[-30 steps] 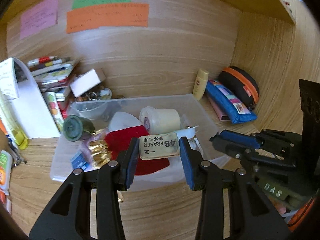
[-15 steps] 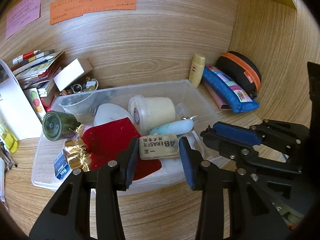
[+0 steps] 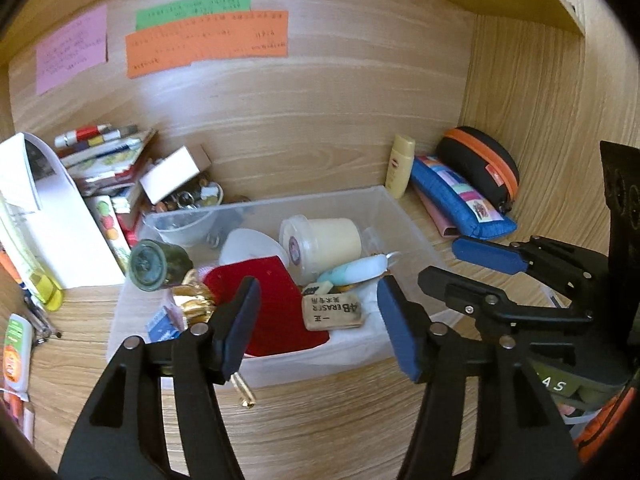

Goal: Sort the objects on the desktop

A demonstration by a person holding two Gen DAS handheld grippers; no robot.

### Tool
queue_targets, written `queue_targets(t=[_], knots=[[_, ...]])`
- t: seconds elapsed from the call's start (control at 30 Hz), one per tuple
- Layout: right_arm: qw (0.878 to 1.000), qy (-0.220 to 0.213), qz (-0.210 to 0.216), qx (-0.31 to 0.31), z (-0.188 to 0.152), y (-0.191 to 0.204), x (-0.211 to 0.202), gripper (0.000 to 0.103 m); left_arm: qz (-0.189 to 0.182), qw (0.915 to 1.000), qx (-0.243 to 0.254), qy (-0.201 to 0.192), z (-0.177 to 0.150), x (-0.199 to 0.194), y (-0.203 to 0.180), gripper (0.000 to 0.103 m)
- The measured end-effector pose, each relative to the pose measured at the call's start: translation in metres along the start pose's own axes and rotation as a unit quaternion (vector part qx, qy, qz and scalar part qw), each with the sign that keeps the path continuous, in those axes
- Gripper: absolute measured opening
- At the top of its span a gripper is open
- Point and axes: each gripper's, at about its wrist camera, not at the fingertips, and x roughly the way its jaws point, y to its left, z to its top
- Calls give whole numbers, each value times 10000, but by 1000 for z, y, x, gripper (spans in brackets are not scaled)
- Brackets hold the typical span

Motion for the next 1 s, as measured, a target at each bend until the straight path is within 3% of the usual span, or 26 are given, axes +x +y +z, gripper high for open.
queue_targets(t=[0.13,0.4,0.6,0.9,1.0], knots=[[10000,-76,-59,-1,1,1,-9,54,57,9999,-16,-123,-1,-11,2,66],[9995,-282,-137,21,0,5,-34,70,287,9987,-61,-427,-6,-38,7,75],[9990,-407,-175,26,-1,11,-54,75,479,9968,-93,-636,-13,-60,12,93],[9984,-545,-112,37,-6,25,-81,85,877,9927,-254,-782,-30,-90,24,96],[9984,-548,-91,84,-10,30,-90,93,1010,9905,-268,-891,-37,-102,25,96]])
